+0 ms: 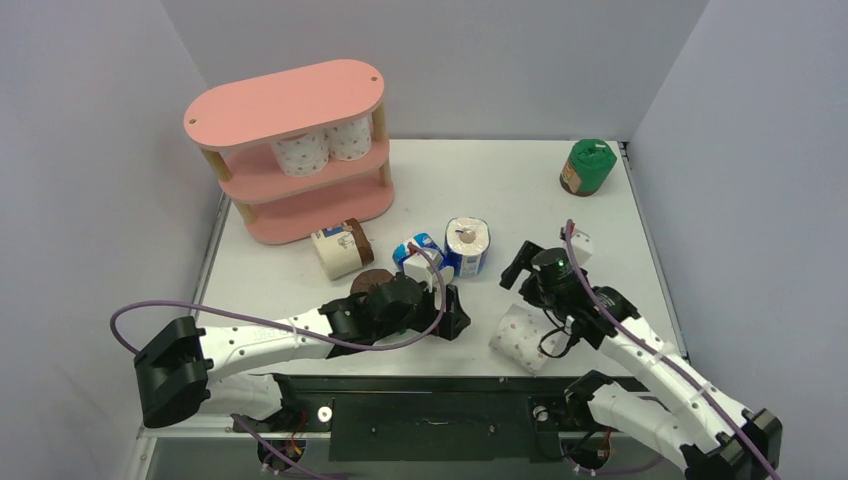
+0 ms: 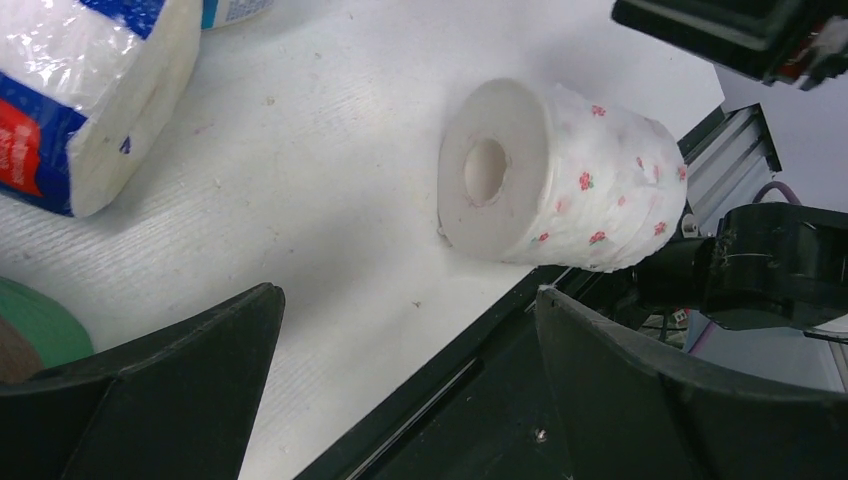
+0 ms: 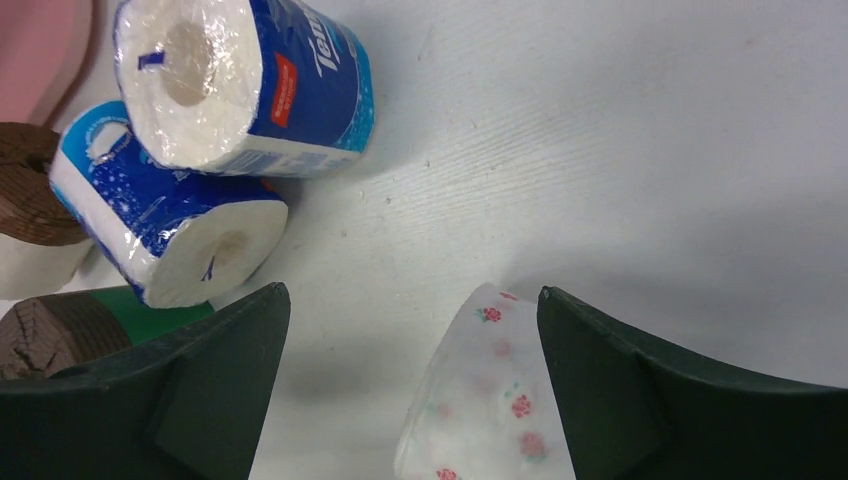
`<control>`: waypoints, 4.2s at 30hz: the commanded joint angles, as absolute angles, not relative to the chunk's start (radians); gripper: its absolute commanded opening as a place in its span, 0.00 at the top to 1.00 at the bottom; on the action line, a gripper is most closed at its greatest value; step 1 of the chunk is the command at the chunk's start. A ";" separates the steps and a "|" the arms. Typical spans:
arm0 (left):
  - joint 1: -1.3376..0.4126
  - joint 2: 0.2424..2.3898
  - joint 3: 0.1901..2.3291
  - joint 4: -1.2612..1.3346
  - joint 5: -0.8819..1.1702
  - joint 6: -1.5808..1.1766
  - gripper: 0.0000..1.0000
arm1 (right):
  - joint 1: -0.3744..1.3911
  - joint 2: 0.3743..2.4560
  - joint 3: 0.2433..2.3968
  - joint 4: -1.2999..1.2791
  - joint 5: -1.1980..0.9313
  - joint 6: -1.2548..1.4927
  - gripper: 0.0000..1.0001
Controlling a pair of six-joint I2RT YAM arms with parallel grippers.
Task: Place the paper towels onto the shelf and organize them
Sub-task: Adjust the paper towel at the center of the board.
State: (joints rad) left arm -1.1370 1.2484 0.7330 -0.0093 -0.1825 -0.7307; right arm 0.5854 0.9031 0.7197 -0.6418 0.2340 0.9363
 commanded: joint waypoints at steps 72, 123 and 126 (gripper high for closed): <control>-1.013 1.939 0.980 0.846 0.716 -0.985 0.80 | 0.578 0.437 0.644 -0.782 0.372 0.997 0.11; -1.213 1.594 1.322 -0.637 -0.350 -0.392 0.51 | 0.579 0.500 0.641 -0.704 0.383 0.903 0.11; -1.212 1.593 1.348 -0.653 -0.339 -0.395 0.40 | 0.579 0.497 0.638 -0.704 0.382 0.901 0.11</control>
State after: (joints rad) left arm -1.2121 1.6051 1.2713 -0.6262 -0.3332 -0.3950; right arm 0.5823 0.5011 0.6483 -0.7403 0.3779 0.9192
